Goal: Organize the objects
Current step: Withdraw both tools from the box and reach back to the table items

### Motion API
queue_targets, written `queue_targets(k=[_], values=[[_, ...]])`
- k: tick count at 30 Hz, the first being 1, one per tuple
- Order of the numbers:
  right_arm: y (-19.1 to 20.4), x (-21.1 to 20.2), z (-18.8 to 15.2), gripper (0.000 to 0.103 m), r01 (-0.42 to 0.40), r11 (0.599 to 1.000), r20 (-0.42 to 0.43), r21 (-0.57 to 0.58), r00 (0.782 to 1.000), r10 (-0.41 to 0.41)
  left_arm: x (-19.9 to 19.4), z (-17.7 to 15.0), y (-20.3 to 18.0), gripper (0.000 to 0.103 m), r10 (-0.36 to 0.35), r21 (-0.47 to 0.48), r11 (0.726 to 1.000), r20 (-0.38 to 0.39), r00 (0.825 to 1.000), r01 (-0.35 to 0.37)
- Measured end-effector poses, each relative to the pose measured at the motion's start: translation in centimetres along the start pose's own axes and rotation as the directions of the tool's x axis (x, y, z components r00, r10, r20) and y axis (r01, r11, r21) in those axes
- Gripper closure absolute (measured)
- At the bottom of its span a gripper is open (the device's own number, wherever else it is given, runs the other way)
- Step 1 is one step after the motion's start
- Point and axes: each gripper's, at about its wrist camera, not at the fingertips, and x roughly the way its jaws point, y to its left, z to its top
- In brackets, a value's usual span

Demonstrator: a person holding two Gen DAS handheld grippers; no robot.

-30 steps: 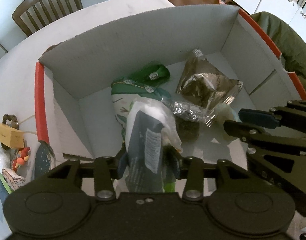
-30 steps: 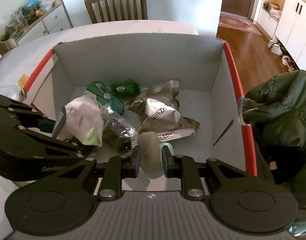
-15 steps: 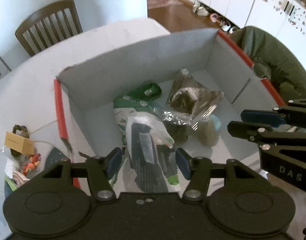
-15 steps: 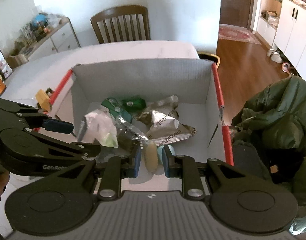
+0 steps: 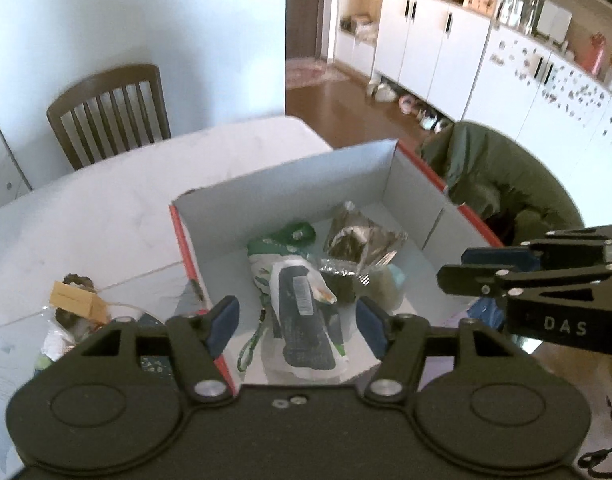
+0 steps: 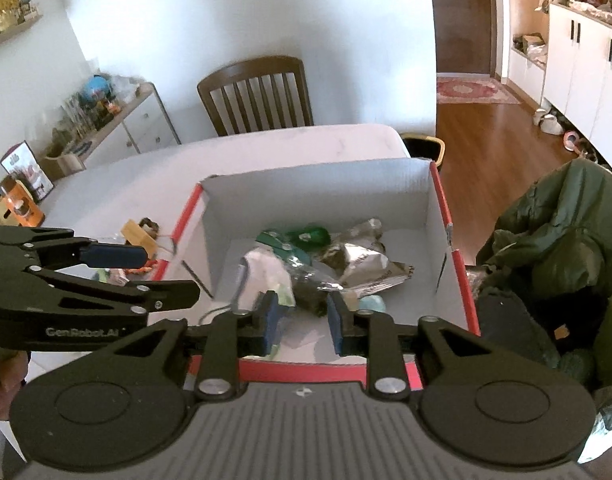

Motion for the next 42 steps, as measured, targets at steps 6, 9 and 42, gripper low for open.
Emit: queue_targets(k=[6,9,42], values=[[2.9,-1.9,-0.4,0.074,-0.031,1.000,0.048,-0.004,0.998,0.031,-2.7,-1.3,2.1,0.037,-0.021,-0.034,0.999,0.043,0.999,0.022],[4.5,-2.5,-0.5,0.074,-0.059,0.998,0.061,0.000,0.996,0.059,-4.2,-2.2,3.3,0.030,-0.005,-0.038,0.999,0.076,0.997,0.008],[21.3,4.3,-0.6,0.017,-0.065,0.996,0.054,-0.066,0.996,0.069,-4.5,-11.3,22.5,0.001,0.183,-0.219,0.963,0.092,0.979,-0.159]])
